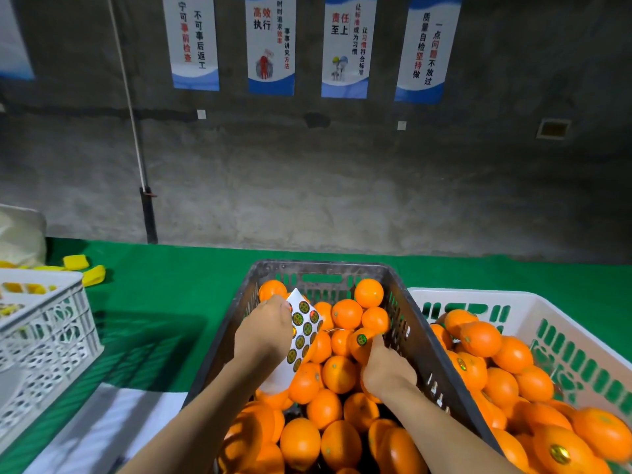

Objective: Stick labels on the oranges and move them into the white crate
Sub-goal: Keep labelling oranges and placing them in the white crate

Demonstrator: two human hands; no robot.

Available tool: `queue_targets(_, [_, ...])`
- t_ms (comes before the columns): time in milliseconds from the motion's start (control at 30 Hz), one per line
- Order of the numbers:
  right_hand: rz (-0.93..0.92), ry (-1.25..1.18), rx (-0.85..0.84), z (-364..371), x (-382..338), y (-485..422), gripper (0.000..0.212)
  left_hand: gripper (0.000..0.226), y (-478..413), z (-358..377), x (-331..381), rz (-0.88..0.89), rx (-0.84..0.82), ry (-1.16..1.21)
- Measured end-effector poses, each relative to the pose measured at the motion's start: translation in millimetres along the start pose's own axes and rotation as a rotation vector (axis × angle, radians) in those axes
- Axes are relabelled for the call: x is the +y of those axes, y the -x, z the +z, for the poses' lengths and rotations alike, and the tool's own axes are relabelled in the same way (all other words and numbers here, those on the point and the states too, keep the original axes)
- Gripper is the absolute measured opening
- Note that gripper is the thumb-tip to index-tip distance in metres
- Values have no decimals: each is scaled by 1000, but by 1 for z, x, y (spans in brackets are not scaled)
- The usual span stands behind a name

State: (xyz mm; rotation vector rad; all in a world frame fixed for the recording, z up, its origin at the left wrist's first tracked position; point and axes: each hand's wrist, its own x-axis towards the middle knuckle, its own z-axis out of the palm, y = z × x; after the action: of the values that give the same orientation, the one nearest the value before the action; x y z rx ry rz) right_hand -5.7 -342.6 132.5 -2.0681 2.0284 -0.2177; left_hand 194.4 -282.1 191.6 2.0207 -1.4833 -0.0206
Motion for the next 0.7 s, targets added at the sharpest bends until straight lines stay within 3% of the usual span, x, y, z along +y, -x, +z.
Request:
queue_targets(100, [-68,108,55,-1,-1,0,77,29,-1,1,-1,13,-2,-3])
queue_targets(200, [-210,247,-21,-2,-1,1,82,27,-1,0,-2,12,-10,13])
queue_targets(467, [-188,440,-115,6,-2,0,103,28,1,0,-2,17,-34,34])
queue_targets(700, [-200,439,-88,4,-3,-15,93,24,2,1,1,25,-71,10])
